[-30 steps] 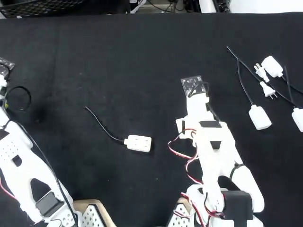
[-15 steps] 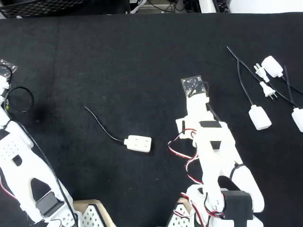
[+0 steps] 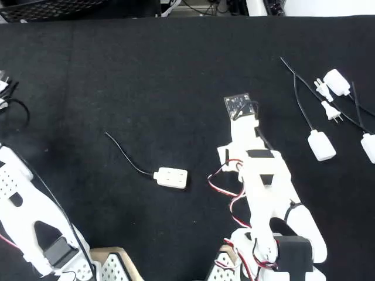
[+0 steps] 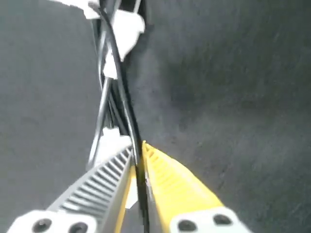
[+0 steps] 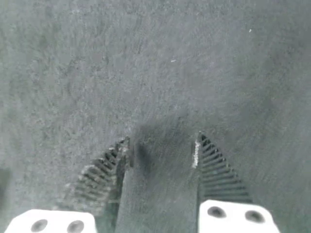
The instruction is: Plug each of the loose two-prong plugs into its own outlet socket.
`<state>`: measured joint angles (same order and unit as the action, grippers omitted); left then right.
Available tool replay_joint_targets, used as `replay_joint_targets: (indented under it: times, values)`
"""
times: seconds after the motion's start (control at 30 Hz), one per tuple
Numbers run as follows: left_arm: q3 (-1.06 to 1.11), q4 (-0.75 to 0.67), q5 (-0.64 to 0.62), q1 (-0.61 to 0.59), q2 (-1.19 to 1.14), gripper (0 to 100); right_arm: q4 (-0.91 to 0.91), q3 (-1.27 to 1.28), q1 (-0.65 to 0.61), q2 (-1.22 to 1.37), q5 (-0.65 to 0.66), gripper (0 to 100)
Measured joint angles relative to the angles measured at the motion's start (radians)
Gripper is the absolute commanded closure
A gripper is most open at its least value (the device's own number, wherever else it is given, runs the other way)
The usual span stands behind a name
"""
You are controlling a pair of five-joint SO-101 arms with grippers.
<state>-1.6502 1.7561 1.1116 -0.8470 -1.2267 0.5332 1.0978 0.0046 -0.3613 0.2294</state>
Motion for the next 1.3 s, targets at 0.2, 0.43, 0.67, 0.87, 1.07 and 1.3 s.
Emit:
replay_joint_targets:
  times: [0.2, 0.43, 0.67, 0.87, 1.07, 1.3]
  values:
    - [0.000, 0.000, -0.137, 0.098, 0.058, 97, -0.009, 0.000, 0.000, 0.000, 0.000, 79.6]
    - [0.038, 0.000, -0.181, 0.150, 0.069, 97, -0.009, 0.000, 0.000, 0.000, 0.000, 79.5]
    - [0.245, 0.000, -0.181, 0.258, 0.021, 97, -0.009, 0.000, 0.000, 0.000, 0.000, 79.5]
    - [0.321, -0.002, -0.183, 0.404, 0.006, 97, -0.009, 0.000, 0.000, 0.000, 0.000, 79.5]
    - [0.221, -0.002, -0.236, 0.445, -0.005, 97, -0.009, 0.000, 0.000, 0.000, 0.000, 79.5]
    - [0.132, -0.002, -0.318, 0.539, -0.009, 97, -0.009, 0.000, 0.000, 0.000, 0.000, 79.5]
